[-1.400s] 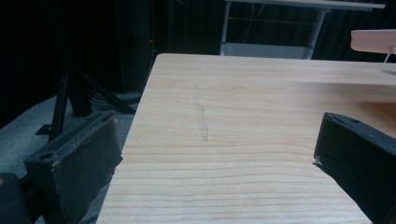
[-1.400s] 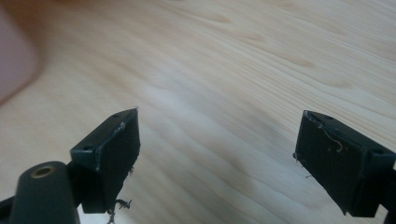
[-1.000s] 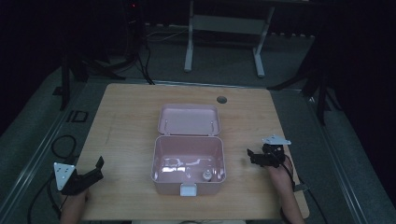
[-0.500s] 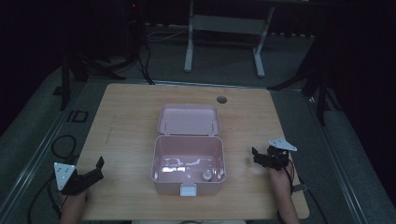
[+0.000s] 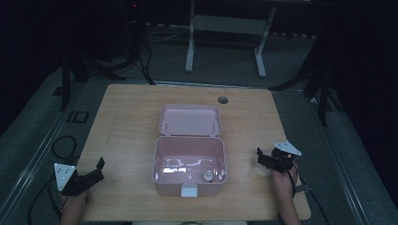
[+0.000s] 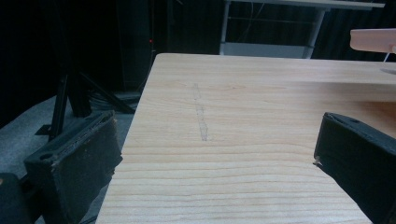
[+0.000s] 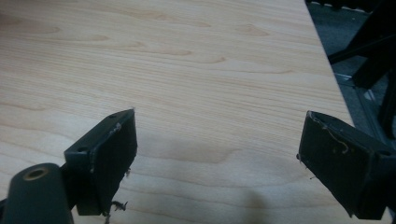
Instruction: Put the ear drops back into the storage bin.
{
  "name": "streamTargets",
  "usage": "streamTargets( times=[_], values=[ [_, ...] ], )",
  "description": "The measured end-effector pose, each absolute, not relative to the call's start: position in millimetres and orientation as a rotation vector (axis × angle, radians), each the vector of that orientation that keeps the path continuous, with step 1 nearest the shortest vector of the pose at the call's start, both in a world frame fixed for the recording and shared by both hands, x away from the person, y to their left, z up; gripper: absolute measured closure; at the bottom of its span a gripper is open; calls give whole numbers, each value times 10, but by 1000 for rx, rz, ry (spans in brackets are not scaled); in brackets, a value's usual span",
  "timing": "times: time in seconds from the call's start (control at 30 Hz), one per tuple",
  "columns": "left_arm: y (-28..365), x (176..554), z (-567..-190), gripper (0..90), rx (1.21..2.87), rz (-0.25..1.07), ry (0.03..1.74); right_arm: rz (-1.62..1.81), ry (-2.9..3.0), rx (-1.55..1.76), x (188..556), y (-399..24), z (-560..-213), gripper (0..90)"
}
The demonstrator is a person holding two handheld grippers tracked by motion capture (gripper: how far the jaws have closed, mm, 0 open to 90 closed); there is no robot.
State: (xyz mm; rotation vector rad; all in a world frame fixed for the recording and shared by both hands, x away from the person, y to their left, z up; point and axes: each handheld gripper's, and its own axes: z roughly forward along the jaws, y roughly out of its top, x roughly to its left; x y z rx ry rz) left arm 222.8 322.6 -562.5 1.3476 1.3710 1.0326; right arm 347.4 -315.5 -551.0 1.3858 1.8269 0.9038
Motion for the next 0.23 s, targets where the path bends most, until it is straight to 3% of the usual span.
streamTargets(
  times=[0.23],
  values=[
    [3228,2228,-5625,5,1347,1031,1373,903,1822,1388,3475,-3162,-5515,113]
  ],
)
